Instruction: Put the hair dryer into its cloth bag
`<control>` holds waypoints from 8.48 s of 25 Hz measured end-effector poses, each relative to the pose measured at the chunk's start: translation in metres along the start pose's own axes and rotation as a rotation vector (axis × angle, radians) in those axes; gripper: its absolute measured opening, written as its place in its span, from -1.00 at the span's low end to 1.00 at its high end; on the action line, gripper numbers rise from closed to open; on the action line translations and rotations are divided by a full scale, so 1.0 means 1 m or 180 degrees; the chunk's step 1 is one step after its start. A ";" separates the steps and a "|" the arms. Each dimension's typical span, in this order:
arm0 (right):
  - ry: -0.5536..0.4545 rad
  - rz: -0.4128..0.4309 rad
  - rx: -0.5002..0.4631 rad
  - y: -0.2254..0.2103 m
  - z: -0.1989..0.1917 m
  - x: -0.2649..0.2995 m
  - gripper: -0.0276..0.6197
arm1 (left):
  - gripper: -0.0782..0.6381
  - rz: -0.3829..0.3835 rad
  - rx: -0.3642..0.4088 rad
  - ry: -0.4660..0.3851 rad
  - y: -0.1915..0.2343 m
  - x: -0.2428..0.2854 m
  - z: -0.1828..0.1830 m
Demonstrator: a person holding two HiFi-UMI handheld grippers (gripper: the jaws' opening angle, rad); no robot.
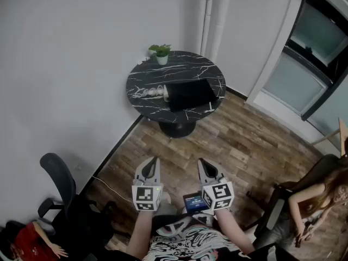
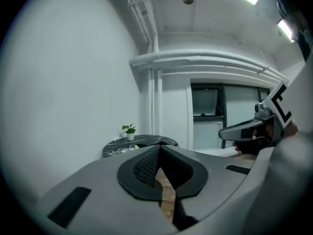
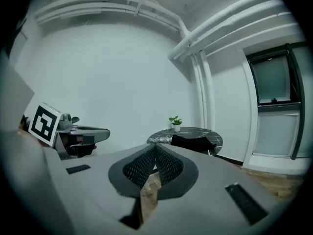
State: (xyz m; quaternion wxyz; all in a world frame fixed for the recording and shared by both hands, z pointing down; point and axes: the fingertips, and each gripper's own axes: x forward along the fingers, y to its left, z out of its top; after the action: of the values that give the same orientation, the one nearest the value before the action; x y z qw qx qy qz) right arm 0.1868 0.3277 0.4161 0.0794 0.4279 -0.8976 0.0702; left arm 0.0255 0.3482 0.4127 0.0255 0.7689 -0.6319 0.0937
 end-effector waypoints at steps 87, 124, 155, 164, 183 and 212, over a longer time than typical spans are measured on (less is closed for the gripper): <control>0.1642 0.0105 0.0456 -0.165 -0.034 0.554 -0.83 | -0.02 -0.2756 0.1381 0.1706 0.269 0.519 -0.178; 0.1697 0.0099 0.0651 -0.184 -0.031 0.540 -0.83 | -0.41 -0.2760 0.1033 0.1754 0.174 0.511 -0.147; 0.1899 0.0384 0.0708 -0.197 -0.041 0.547 -0.83 | -0.59 -0.3026 0.1156 0.1346 0.076 0.576 -0.154; 0.1946 0.0855 0.0698 -0.148 -0.035 0.527 -0.48 | -0.06 -0.2344 0.0364 0.1553 0.168 0.517 -0.148; 0.0385 -0.0130 0.0290 -0.146 0.062 0.377 -0.84 | -0.74 -0.0992 -0.0043 0.0314 0.164 0.388 0.013; 0.0073 -0.0268 -0.0061 -0.161 0.075 0.268 -0.85 | -0.74 -0.0397 0.0211 0.0133 0.105 0.303 0.035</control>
State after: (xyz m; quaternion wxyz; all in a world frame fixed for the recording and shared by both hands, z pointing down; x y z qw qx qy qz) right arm 0.1392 0.0100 0.4062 0.0967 0.4637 -0.8785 0.0631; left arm -0.0175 0.0291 0.4230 0.0190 0.8051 -0.5787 0.1289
